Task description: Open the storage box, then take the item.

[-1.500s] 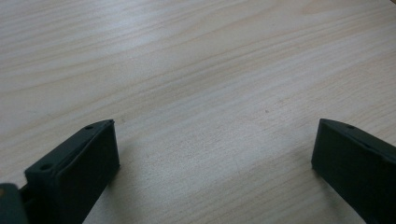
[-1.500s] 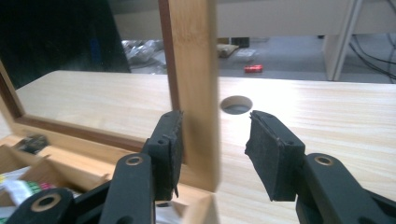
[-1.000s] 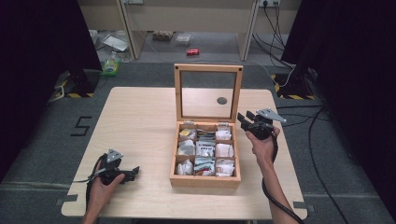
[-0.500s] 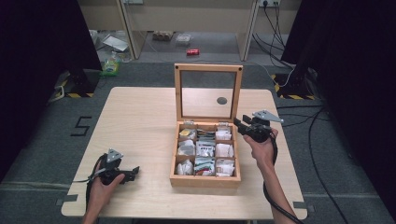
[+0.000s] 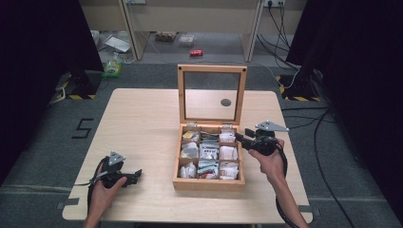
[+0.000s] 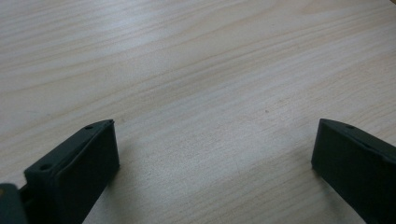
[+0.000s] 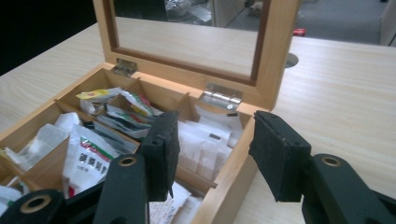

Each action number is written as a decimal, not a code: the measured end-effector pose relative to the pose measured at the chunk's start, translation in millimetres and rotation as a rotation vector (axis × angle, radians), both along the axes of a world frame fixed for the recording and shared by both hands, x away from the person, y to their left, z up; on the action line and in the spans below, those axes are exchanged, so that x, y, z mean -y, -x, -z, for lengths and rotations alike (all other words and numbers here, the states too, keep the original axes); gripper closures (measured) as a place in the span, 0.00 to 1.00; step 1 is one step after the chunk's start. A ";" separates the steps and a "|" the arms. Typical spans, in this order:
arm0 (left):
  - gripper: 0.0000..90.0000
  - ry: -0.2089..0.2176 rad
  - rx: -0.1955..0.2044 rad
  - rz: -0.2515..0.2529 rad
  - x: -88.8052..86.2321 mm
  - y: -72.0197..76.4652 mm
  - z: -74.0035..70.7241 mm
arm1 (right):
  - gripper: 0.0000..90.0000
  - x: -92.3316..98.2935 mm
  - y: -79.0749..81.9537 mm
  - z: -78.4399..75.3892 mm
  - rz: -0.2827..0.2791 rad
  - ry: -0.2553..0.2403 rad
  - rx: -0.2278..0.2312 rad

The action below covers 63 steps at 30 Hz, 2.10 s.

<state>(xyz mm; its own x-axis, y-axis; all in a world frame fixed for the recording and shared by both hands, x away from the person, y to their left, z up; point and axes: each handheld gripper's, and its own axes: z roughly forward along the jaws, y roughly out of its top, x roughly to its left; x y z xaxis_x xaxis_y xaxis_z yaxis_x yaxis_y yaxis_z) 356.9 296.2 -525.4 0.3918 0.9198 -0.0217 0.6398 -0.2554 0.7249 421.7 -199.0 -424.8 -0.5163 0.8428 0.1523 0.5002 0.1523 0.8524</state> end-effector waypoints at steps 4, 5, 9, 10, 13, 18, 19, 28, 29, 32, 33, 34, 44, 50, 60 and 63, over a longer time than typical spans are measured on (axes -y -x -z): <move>0.00 0.002 0.000 -0.001 0.1 0.0 0.1 | 0.56 -1.7 4.7 -1.2 -0.014 -0.012 -0.016; 0.00 0.001 0.000 0.000 0.1 0.0 0.0 | 0.56 -2.4 6.3 -1.6 -0.017 -0.013 -0.025; 0.00 0.001 0.000 0.000 0.0 0.0 0.0 | 0.55 -3.5 9.3 -3.5 -0.028 -0.018 -0.037; 0.00 0.001 0.000 0.000 0.0 0.0 0.0 | 0.55 -4.1 9.9 -3.8 -0.030 -0.020 -0.040; 0.00 0.001 0.000 0.000 0.0 0.0 0.0 | 0.53 -7.7 11.9 -4.4 -0.046 -0.016 -0.051; 0.00 0.001 0.000 0.000 0.0 0.0 0.0 | 0.52 -14.9 15.1 -0.6 -0.067 0.004 -0.070; 0.00 0.001 0.000 0.000 0.1 0.0 0.1 | 0.52 -17.0 16.2 0.3 -0.073 0.011 -0.076; 0.00 0.001 0.000 0.001 0.0 -0.1 0.1 | 0.50 -27.9 23.9 5.6 -0.114 0.059 -0.100; 0.00 0.001 -0.001 0.001 0.0 0.0 0.0 | 0.50 -28.8 23.8 6.1 -0.114 0.062 -0.098; 0.00 0.002 -0.001 0.001 0.0 -0.1 0.1 | 0.49 -31.3 24.3 7.5 -0.127 0.065 -0.108; 0.00 0.001 -0.001 0.001 0.0 -0.1 0.0 | 0.49 -32.5 24.2 8.2 -0.131 0.064 -0.108; 0.00 0.002 -0.001 0.001 0.0 -0.1 0.1 | 0.49 -33.3 24.2 8.3 -0.137 0.065 -0.114; 0.00 0.003 -0.002 0.004 -0.1 -0.2 0.1 | 0.50 -33.7 24.9 8.7 -0.140 0.087 -0.120; 0.00 0.003 -0.002 0.005 -0.2 -0.3 0.1 | 0.53 -33.0 24.1 6.9 -0.145 0.098 -0.114; 0.00 0.003 -0.002 0.005 -0.2 -0.3 0.1 | 0.54 -33.4 20.5 13.8 -0.135 0.138 -0.138; 0.00 0.003 -0.002 0.005 -0.2 -0.3 0.1 | 0.54 -35.4 19.3 16.2 -0.130 0.143 -0.152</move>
<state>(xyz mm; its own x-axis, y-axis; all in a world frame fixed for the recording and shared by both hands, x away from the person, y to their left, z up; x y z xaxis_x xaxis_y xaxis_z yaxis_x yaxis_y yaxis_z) 357.2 296.4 -525.5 0.3961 0.9179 -0.0247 0.6397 -0.2565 0.7246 402.4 -163.6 -441.0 -0.6024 0.7891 0.1204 0.5894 0.3379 0.7338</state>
